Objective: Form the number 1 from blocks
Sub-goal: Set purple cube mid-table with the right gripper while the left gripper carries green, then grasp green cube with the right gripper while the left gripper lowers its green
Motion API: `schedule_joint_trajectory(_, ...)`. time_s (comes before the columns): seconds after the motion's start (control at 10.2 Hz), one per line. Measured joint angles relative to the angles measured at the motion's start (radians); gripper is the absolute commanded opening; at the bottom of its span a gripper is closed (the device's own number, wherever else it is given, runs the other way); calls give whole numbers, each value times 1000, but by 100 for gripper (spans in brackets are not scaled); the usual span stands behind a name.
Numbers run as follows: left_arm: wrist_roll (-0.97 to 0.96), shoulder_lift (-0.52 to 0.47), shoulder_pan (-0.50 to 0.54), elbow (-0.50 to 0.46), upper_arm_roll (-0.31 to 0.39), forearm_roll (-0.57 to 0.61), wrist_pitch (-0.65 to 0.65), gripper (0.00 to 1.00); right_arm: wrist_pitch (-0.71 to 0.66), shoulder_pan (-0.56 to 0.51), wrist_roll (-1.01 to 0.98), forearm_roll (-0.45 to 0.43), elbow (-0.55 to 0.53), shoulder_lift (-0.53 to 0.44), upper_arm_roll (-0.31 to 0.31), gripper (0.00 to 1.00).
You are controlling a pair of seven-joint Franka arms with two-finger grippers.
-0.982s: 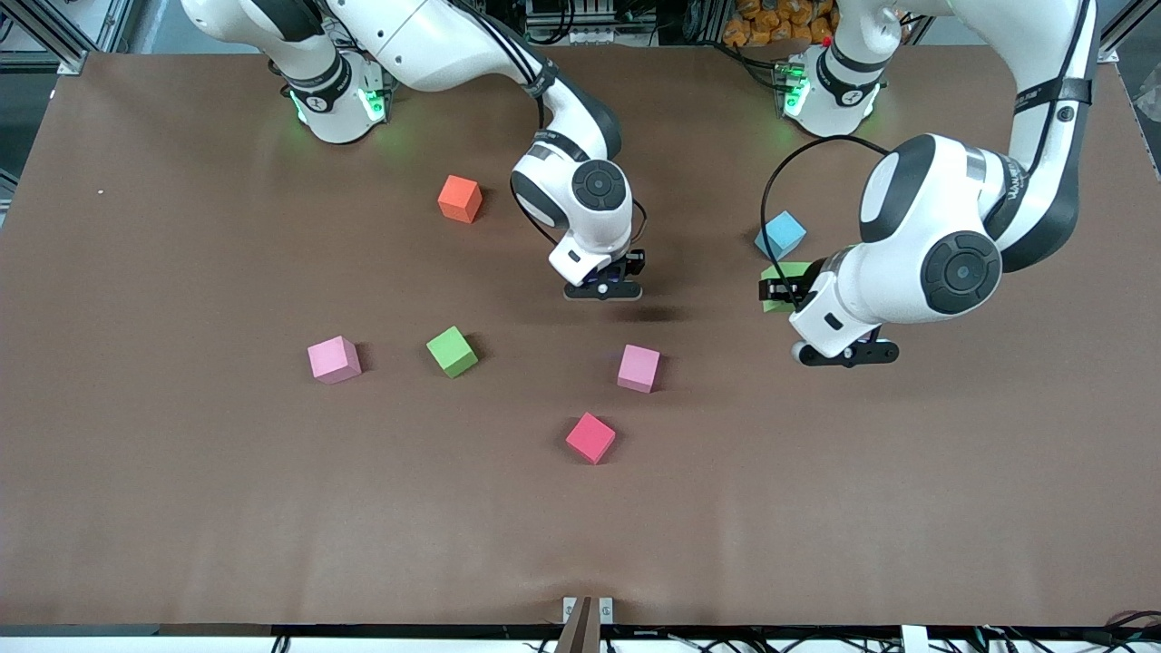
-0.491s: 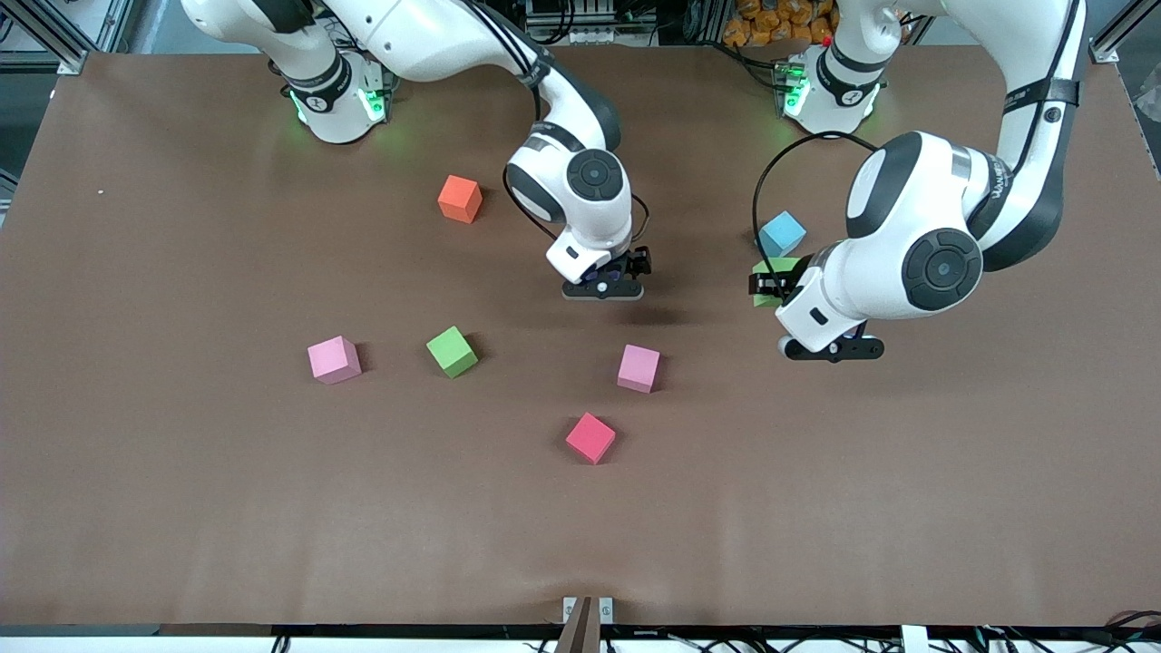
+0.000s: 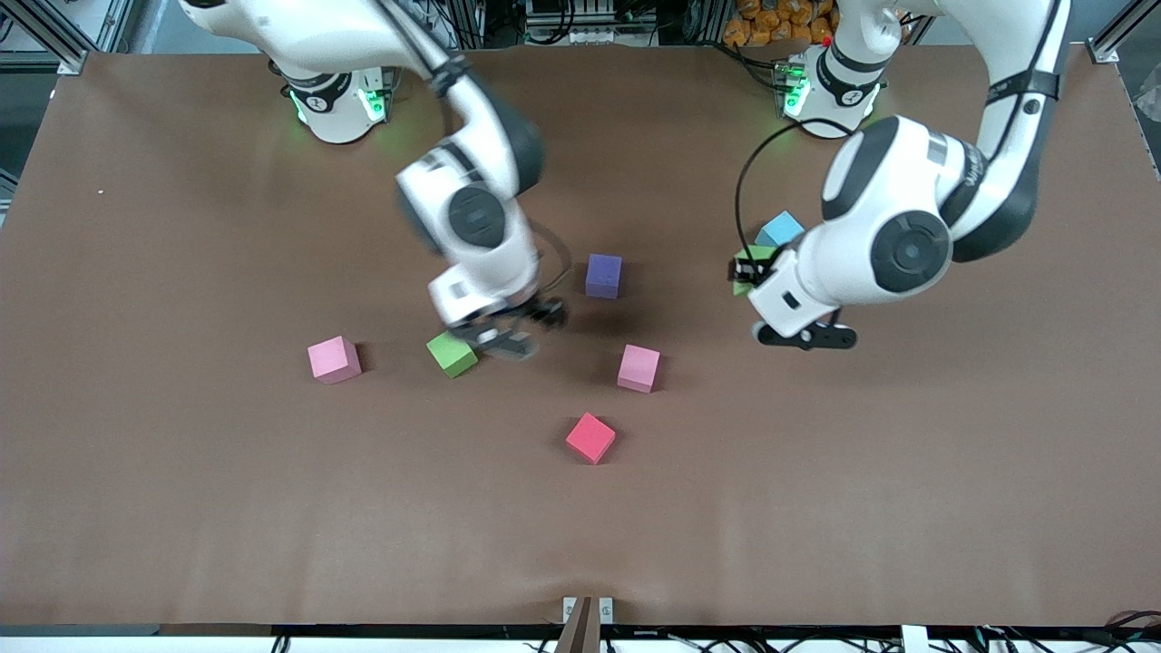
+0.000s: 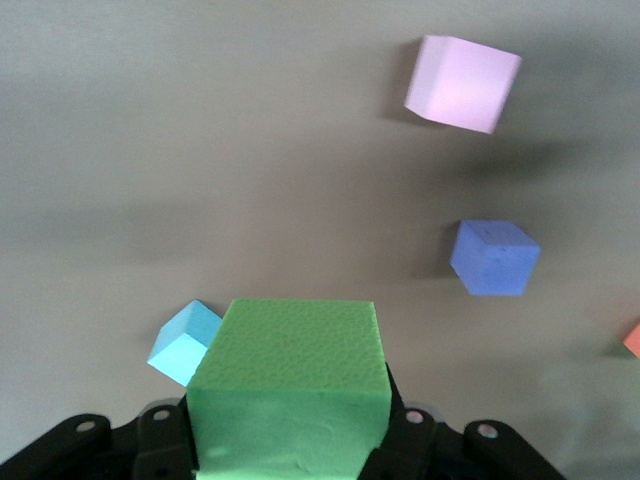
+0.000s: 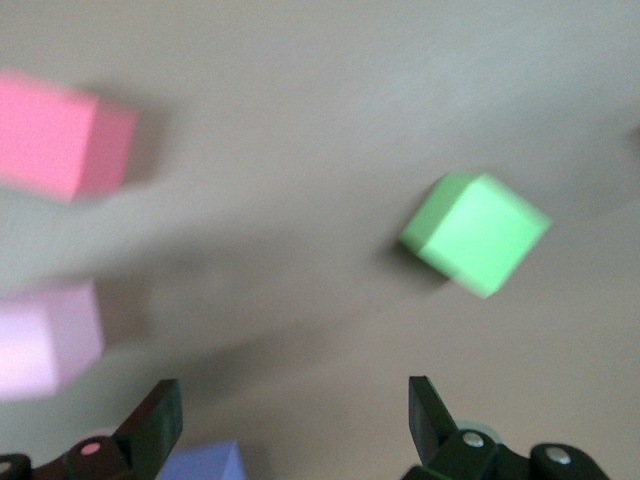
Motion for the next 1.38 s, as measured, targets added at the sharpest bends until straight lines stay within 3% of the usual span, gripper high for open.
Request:
schedule_joint_trajectory(0.29,-173,-4,-22,-22,-176,0,68,0,-14,-173,110,2,-19,-3,-1,100)
schedule_joint_trajectory(0.59,-369,15,-77,-216,-309,8,365,0,53,-213,151,20,-97,-1,-1,100)
schedule_joint_trajectory(0.88,-445,49,-110,-366,-332,32,536,0,162,-213,214,42,-157,2,4,100)
schedule_joint_trajectory(1.18,-482,55,-123,-436,-333,34,595,0,308,-201,289,44,-251,6,23,100)
schedule_joint_trajectory(1.38,-538,82,-144,-474,-335,115,667,0,379,-197,298,44,-321,5,53,100)
